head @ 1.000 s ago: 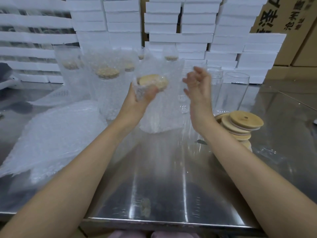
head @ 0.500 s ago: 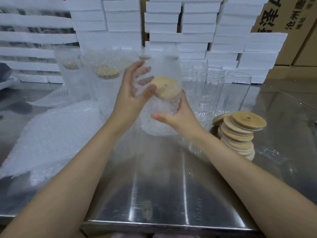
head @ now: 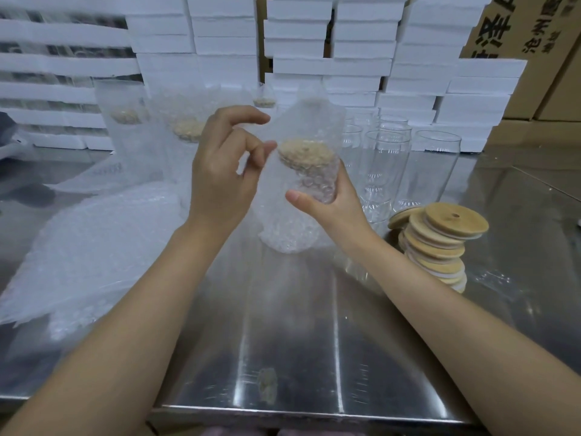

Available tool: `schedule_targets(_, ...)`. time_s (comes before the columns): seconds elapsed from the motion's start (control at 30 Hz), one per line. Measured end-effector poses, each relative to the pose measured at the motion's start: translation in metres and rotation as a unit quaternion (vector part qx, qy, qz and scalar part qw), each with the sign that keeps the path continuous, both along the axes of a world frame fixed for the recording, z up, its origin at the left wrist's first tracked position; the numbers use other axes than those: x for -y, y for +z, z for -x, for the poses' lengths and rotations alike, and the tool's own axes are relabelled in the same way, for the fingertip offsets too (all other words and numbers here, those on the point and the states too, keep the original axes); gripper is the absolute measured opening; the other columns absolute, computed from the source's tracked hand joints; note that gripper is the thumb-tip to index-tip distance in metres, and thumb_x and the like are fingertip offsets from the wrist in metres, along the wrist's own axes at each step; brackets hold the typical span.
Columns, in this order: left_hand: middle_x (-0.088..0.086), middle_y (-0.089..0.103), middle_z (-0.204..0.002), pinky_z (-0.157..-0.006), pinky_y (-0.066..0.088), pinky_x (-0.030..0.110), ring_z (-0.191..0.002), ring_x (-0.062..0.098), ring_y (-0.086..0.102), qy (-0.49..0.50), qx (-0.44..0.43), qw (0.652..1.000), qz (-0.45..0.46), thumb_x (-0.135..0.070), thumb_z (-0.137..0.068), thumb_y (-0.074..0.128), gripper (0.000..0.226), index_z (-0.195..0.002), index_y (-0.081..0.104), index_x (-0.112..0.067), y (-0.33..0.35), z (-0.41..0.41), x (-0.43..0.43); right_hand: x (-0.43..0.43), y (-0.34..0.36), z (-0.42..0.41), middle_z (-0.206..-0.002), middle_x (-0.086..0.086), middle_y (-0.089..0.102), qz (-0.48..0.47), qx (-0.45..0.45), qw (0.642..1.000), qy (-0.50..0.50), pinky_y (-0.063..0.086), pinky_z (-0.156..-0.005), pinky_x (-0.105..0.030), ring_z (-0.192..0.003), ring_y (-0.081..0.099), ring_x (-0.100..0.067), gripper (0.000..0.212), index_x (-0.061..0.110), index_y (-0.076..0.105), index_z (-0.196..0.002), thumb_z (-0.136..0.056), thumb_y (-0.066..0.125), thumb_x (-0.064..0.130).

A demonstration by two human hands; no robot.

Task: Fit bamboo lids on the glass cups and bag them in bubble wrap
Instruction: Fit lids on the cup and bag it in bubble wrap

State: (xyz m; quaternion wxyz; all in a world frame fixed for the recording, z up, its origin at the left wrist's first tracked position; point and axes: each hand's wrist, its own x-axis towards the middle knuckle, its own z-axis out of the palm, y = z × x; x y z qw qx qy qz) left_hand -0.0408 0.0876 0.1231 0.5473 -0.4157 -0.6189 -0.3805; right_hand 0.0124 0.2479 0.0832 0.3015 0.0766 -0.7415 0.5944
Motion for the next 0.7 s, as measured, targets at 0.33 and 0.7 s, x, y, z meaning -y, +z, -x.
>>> schedule_targets(0.33, -0.010, 0.057, -0.083, -0.115, 0.018, 0.024, -0.093, 0.008, 0.056, 0.012, 0.090, 0.990, 0.110, -0.037, -0.088, 0.064, 0.039, -0.112, 0.062, -0.007, -0.003, 0.008, 0.007, -0.001, -0.001, -0.001, -0.122, 0.012, 0.060, -0.002, 0.000, 1.000, 0.016, 0.046, -0.095, -0.017, -0.114, 0.058, -0.001, 0.059, 0.035, 0.047, -0.121, -0.070, 0.078, 0.030)
schedule_targets(0.7, -0.003, 0.054, -0.082, -0.064, 0.045, 0.020, -0.064, -0.001, 0.054, -0.101, 0.531, 0.829, -0.145, -0.033, -0.106, 0.027, 0.031, -0.094, 0.052, -0.020, -0.014, 0.014, -0.013, 0.006, -0.009, 0.003, -0.115, 0.016, 0.063, 0.077, -0.042, 0.996, -0.026, 0.044, -0.088, -0.010, -0.105, 0.061, 0.006, 0.055, 0.032, 0.051, -0.120, -0.072, 0.077, 0.030)
